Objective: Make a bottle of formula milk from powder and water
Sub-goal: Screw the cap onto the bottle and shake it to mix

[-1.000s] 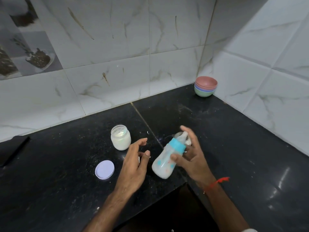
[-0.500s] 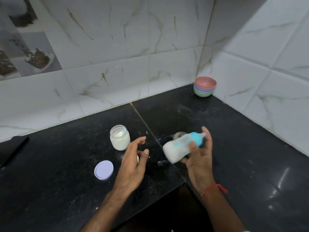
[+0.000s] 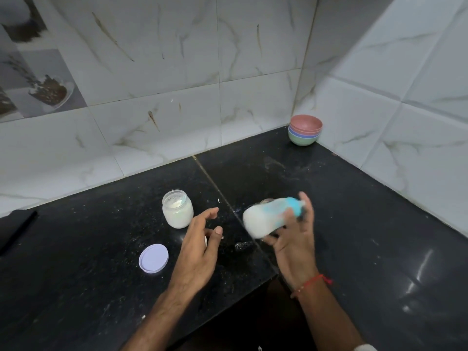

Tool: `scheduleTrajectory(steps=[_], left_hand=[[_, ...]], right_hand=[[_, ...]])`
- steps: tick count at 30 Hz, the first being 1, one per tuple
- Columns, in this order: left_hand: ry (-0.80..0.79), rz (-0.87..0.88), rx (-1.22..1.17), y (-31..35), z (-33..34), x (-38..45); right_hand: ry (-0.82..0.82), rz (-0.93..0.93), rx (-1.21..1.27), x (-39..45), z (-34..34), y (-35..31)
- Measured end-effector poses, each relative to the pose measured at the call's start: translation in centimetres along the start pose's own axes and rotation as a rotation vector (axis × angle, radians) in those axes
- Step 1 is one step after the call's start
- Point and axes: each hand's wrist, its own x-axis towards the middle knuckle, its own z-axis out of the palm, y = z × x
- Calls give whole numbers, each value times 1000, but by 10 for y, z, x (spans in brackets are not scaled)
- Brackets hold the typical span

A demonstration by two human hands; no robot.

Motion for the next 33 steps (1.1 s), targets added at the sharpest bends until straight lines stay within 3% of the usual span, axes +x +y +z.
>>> scheduleTrajectory(steps=[2, 3, 5, 8, 10, 12, 15, 16, 17, 19, 21, 23, 24, 26, 28, 30, 31, 33], left_hand=[[11, 0, -1, -2, -2, -1], [14, -2, 3, -4, -2, -1], [11, -3, 6, -5, -2, -2], [3, 6, 10, -4, 0, -2], [-4, 12, 12, -3, 2, -3], [-11, 19, 12, -2, 3, -3], [3, 17, 2, -1, 2, -4], [4, 11, -2, -1, 3, -5], [4, 6, -5, -1, 3, -5], [5, -1, -8, 0, 3, -5], [5, -4, -10, 0, 4, -4], [6, -9, -14, -1, 5, -4], [4, -9, -18, -1, 4, -4], [7, -7, -25, -2, 3, -3], [19, -7, -32, -4, 2, -3], [25, -11, -28, -5, 2, -3], [23, -13, -25, -6, 2, -3], [20, -13, -22, -5, 3, -3]], right_hand=[[160, 38, 494, 13, -7, -2], [176, 50, 616, 14, -8, -2], [140, 36, 427, 8, -6, -5], [-143, 21, -268, -1, -5, -5], [-247, 50, -348, -4, -5, -3], [-76, 22, -55, -2, -5, -4], [241, 27, 631, 14, -13, -5], [275, 30, 718, 15, -14, -3], [253, 42, 669, 13, -13, -1], [135, 25, 316, 6, -9, 1], [-150, 5, -155, 0, -8, -1], [-382, 13, -410, -1, -10, -5], [-367, 6, -389, -1, -10, -8], [-118, -49, -143, 3, -10, -10], [167, -76, 313, 14, -16, -10], [291, -49, 677, 24, -22, -7], [291, -50, 660, 23, -20, -5], [206, -70, 357, 10, -12, 2]])
